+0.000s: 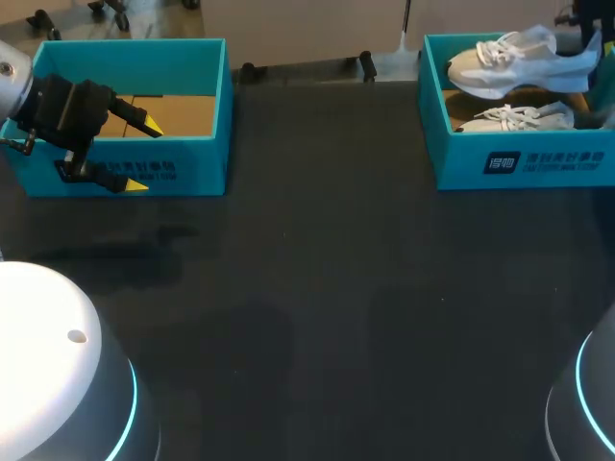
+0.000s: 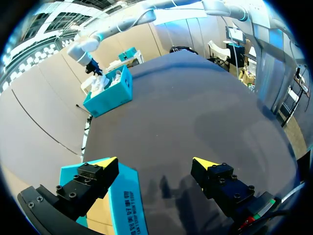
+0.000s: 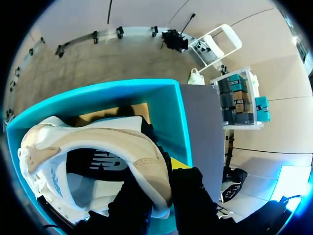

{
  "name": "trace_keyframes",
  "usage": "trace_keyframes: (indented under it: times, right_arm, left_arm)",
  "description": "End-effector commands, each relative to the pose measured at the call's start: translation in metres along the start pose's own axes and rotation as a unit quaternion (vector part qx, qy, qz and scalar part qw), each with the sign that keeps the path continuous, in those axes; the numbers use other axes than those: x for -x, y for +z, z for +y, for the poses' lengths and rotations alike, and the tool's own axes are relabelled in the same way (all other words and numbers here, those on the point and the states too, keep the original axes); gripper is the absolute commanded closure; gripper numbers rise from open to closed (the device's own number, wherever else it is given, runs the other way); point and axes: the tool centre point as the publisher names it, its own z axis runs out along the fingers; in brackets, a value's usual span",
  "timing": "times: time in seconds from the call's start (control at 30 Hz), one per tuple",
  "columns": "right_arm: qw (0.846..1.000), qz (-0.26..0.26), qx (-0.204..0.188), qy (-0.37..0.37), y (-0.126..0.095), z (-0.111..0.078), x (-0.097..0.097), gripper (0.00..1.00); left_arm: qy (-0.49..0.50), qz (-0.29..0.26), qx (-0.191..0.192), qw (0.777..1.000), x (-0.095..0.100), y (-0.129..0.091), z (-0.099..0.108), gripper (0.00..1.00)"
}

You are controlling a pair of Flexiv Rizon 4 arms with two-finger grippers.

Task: Take the shoe out of the shoebox, open the shoe tongue, remove and reinsert the insole, then place the shoe into the shoebox

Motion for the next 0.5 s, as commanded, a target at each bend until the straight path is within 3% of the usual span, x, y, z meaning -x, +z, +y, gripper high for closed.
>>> trace_keyframes:
  times: [0.03,0.5]
  right_arm:
    - [1.0,-0.008,-0.003,0.006,0.01,0.007,-0.002,1.0]
    - [1.0,-0.008,-0.006,0.006,0.03,0.01,-0.011,1.0]
  left_arm:
    - [0.0,0.001,0.002,1.0,0.0,0.0,0.0,0.0]
    - [0.0,0.001,0.002,1.0,0.0,0.0,0.0,0.0]
